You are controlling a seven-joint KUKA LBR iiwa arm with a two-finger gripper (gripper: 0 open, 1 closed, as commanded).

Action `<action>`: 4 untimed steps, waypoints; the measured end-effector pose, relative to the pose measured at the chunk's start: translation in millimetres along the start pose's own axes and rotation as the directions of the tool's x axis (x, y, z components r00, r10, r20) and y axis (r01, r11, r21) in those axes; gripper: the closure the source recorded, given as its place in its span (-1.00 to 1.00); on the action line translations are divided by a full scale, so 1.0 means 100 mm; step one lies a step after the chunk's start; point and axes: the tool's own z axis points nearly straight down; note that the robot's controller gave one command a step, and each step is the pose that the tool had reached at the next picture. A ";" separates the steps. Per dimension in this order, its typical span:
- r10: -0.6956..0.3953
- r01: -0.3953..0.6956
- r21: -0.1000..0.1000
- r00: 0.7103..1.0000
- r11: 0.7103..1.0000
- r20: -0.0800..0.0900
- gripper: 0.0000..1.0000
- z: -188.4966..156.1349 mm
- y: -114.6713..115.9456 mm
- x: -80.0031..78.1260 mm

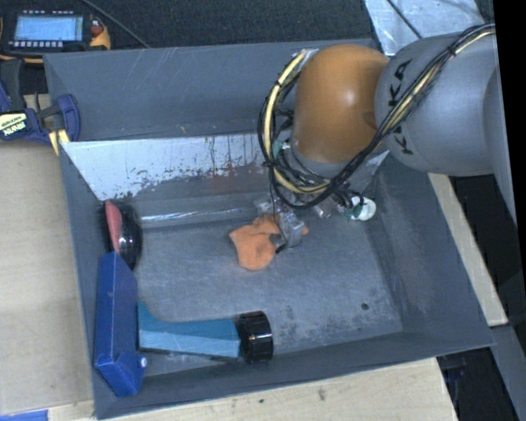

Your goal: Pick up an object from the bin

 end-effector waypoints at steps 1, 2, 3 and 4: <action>0.000 0.000 0.002 1.000 1.000 0.005 1.00 -0.09 0.00 -0.01; 0.001 -0.001 0.000 1.000 1.000 0.000 1.00 -0.15 0.00 0.00; 0.002 -0.002 -0.003 1.000 1.000 -0.009 1.00 -0.35 0.01 0.02; 0.002 -0.002 -0.001 1.000 1.000 -0.003 1.00 -0.58 0.00 0.00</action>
Offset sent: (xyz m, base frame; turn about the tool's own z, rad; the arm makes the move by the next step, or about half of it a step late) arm 0.0000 -0.0001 0.0855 0.0000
